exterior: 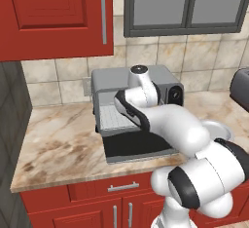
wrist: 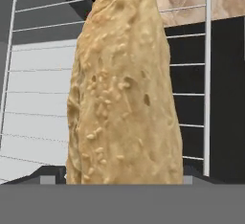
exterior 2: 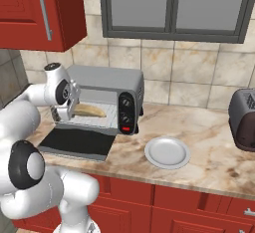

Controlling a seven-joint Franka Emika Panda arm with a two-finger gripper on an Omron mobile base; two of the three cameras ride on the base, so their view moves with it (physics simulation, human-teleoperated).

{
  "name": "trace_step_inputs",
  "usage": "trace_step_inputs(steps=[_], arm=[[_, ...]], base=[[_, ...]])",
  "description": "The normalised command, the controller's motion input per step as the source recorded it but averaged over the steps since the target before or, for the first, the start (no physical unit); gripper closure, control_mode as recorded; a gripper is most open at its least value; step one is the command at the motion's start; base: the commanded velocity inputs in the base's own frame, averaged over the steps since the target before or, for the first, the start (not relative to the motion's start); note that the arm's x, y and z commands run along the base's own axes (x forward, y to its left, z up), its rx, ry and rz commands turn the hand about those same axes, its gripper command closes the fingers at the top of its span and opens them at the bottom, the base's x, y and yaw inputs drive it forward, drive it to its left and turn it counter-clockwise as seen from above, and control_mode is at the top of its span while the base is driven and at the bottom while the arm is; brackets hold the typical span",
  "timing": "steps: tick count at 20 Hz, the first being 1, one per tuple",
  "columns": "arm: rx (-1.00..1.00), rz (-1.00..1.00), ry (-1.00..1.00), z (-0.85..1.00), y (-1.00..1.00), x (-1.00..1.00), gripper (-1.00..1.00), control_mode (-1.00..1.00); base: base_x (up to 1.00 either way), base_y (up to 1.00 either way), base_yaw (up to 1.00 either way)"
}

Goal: Pull the toaster oven rack outwards. Pick up the baguette from the plate and place it on the toaster oven rack. Close the toaster oven door fully and set the temperature to the lowest setting.

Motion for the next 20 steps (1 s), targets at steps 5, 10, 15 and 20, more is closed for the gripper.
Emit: trace_step_inputs(steps=[5,10,15,20], arm=[[0.07,0.08,-0.01,-0.1,0.0,0.07,1.0,-1.0],[0.03,0.03,0.0,-0.09,0.0,0.0,1.0,-1.0],[0.01,0.0,0.0,-0.01,0.0,0.0,-1.0,-1.0],[-0.01,0.0,0.0,0.08,0.0,0.0,-1.0,-1.0]], base=[[0.0,0.0,0.0],[0.0,0.0,0.0],[0.0,0.0,0.0],[0.0,0.0,0.0]])
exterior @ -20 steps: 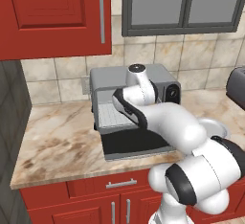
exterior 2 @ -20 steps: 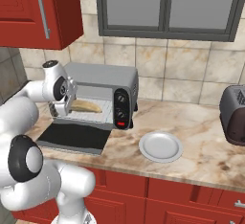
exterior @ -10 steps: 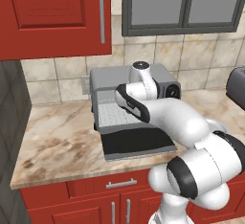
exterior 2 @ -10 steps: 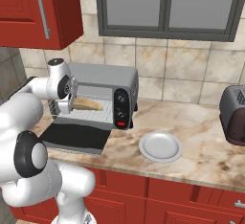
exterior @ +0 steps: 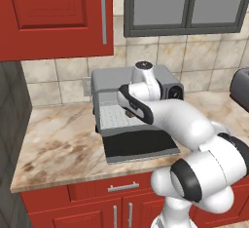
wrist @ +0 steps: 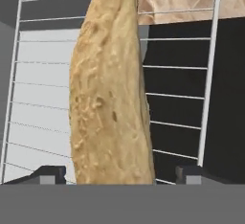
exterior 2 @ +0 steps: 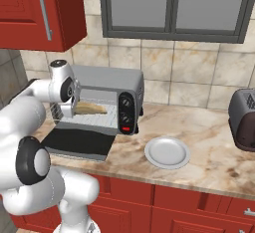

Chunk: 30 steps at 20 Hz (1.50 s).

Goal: Pull the toaster oven rack outwards. Pick up the baguette from the plate and place it on the toaster oven rack. Close the toaster oven door fully and set the temperature to the lowest setting.

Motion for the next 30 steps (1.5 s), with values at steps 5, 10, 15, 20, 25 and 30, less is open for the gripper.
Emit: trace_step_inputs(steps=[5,10,15,20,25,30], arm=[[-0.06,0.0,0.0,0.33,0.0,0.0,-1.0,-1.0],[0.0,0.0,0.0,0.5,0.0,-0.09,-1.0,-1.0],[-0.02,0.0,0.0,0.21,-0.14,-0.6,-1.0,-1.0],[-0.05,0.18,-0.11,0.0,-0.52,-0.81,-1.0,-1.0],[0.0,0.41,-0.07,0.07,-0.5,-0.24,-1.0,-1.0],[-0.01,0.34,0.06,0.45,-0.12,0.0,-1.0,-1.0]], base=[[0.0,0.0,0.0],[0.0,0.0,0.0],[0.0,0.0,0.0],[0.0,0.0,0.0],[0.0,0.0,0.0],[0.0,0.0,0.0]])
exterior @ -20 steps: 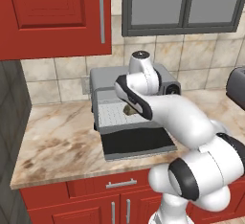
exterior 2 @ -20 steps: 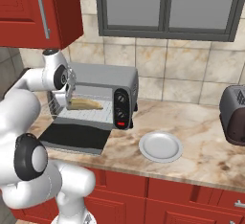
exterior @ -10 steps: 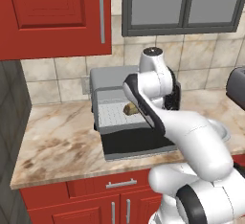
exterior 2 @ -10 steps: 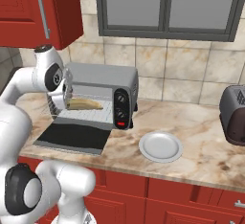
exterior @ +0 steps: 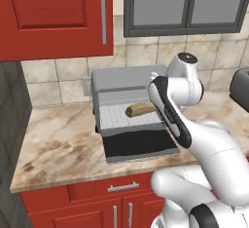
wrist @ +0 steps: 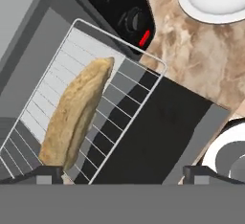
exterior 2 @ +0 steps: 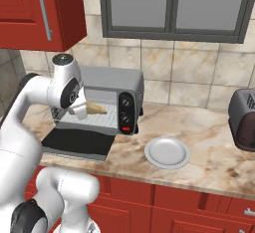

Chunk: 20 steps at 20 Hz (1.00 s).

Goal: Pull the toaster oven rack outwards. Pick up the baguette from the plate and place it on the toaster oven rack. Close the toaster oven door fully and set the temperature to the lowest setting.

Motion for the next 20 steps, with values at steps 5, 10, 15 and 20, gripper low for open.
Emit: trace_step_inputs(steps=[5,10,15,20], arm=[[-0.14,0.55,0.24,0.14,0.1,0.0,-1.0,-1.0],[-0.23,0.33,0.17,0.2,0.2,-0.27,-1.0,-1.0],[-0.04,0.09,0.01,0.0,0.0,-0.38,-1.0,-1.0],[0.0,0.0,0.0,0.0,0.0,-0.2,-1.0,-1.0]], base=[[0.0,0.0,0.0],[0.0,0.0,0.0],[0.0,0.0,0.0],[0.0,0.0,0.0]])
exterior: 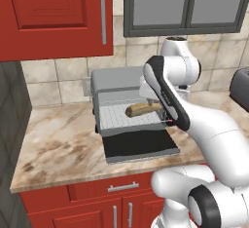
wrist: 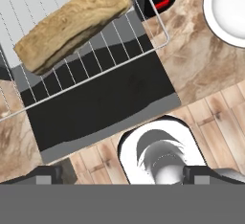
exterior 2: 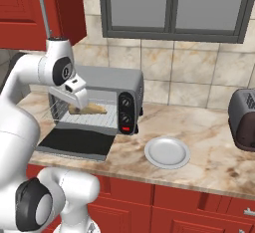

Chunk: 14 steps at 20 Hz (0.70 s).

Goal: Pull the toaster oven rack outwards. Pick up the baguette from the plate and place it on the toaster oven rack. Close the toaster oven door fully and set the temperature to the lowest setting.

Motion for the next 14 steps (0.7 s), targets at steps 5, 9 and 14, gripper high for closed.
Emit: trace_step_inputs(steps=[5,9,14], arm=[[0.0,0.0,0.0,0.0,0.0,-0.11,-1.0,-1.0],[0.0,0.0,0.0,-0.09,0.0,-0.12,-1.0,-1.0],[0.0,0.02,0.05,-0.24,0.0,-0.04,-1.0,-1.0]], base=[[0.0,0.0,0.0],[0.0,0.0,0.0],[0.0,0.0,0.0]])
